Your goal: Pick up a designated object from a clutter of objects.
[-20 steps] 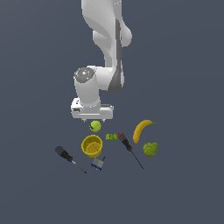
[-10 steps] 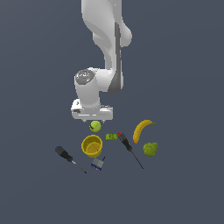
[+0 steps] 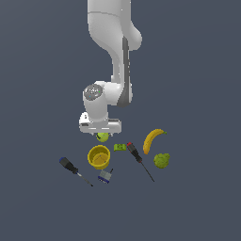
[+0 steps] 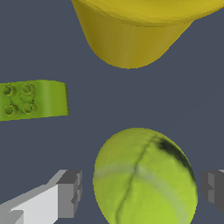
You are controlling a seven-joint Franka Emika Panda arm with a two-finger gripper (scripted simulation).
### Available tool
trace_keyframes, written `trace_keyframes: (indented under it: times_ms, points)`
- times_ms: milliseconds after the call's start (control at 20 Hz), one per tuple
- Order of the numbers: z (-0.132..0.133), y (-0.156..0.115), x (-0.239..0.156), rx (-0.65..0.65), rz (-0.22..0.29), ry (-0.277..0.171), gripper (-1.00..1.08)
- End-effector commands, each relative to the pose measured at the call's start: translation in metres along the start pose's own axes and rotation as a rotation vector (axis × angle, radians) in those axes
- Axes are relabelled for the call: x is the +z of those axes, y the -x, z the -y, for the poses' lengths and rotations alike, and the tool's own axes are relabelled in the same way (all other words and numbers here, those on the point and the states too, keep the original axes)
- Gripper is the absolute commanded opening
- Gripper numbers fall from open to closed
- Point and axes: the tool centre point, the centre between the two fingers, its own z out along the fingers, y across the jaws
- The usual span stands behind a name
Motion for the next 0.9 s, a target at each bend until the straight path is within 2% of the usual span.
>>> trace_keyframes:
  times_ms: [0, 100, 150, 850]
  points:
    - [-0.0001, -0.0005, 0.0051, 0.0, -0.001, 0.0, 1.0]
    - [-0.0001, -0.0005, 0.0062, 0.0, -0.001, 0.0, 1.0]
    - [-0.0001, -0.0005, 0.0062, 0.0, -0.001, 0.0, -1.0]
    - [0.0015, -0.0025, 0.0013, 0.0, -0.003, 0.0, -1.0]
